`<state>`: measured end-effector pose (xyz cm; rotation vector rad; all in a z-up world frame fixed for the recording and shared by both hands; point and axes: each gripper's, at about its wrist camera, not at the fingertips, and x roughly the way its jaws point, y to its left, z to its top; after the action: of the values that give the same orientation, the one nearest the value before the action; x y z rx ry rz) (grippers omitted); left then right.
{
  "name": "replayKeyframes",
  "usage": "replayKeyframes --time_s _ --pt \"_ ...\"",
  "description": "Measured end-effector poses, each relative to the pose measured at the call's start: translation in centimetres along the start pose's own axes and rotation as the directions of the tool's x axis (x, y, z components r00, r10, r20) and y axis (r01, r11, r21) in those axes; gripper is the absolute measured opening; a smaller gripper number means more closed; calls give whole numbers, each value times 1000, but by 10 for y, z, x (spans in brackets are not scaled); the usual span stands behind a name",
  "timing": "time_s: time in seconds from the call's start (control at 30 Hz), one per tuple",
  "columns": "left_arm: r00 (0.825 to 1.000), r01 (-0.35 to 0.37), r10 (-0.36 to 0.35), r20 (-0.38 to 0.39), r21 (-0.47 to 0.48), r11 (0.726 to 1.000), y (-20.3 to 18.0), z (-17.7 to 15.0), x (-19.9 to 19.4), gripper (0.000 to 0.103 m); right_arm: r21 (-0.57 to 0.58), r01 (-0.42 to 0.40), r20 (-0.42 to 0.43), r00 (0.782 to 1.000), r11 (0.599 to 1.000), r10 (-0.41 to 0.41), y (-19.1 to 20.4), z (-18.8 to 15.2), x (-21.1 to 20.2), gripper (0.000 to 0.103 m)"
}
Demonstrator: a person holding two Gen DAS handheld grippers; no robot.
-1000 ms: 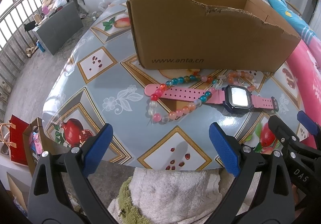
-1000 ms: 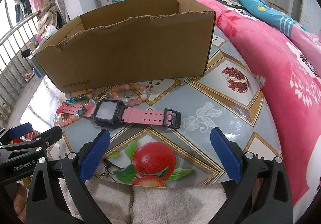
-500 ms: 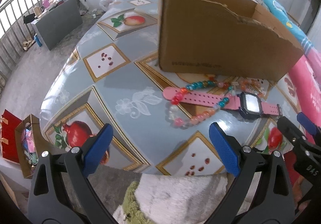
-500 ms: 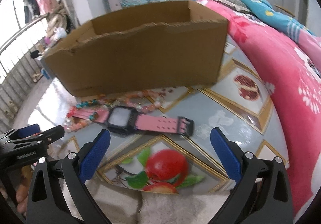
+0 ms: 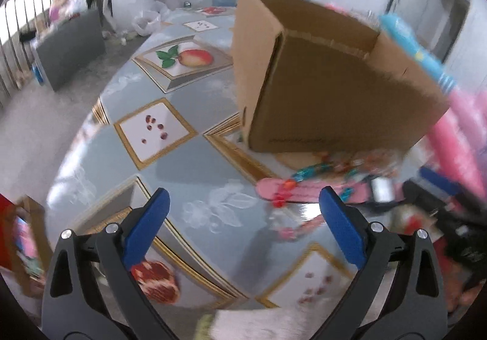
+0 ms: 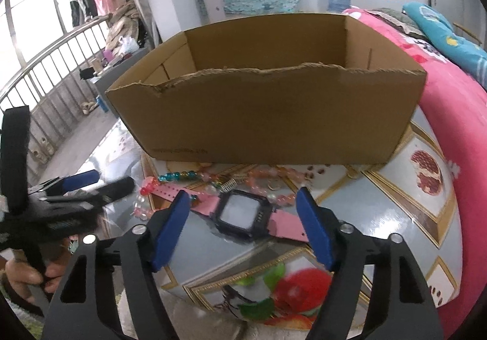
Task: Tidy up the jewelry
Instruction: 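Lower the left tool onto the multicoloured bead bracelet and close it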
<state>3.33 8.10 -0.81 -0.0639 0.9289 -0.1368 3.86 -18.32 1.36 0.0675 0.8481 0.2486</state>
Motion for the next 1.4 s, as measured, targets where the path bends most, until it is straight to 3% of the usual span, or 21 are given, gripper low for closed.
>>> replayKeyframes --time_s 0.27,0.5,0.63,0.7,0.97,1.23,1.3,1.4 --pt "990 -121 129 -51 137 983 -13 -4 25 96 -17 -30 -21 999 999 30 8 9 9 55" --pt "990 -118 124 -73 82 990 17 -9 20 96 -44 -68 -55 996 997 66 15 18 21 43" --pt "992 -103 108 -70 70 992 23 -13 13 92 -56 -135 -102 986 989 129 26 22 32 37" --pt "995 -79 83 -61 72 994 22 -14 8 80 -67 -156 -130 981 985 146 33 23 39 34" --pt "998 22 -17 -57 91 996 13 -11 4 48 -110 -174 -242 960 979 144 50 23 72 24" --pt "999 8 0 -54 142 990 1 -11 5 27 -148 -176 -283 950 973 129 61 24 81 10" --pt "999 9 -2 -53 144 990 0 -11 5 10 -141 -185 -284 949 973 139 61 25 81 10" --pt "997 48 -42 -60 107 993 2 -9 4 9 -112 -216 -283 943 970 177 55 25 77 10"
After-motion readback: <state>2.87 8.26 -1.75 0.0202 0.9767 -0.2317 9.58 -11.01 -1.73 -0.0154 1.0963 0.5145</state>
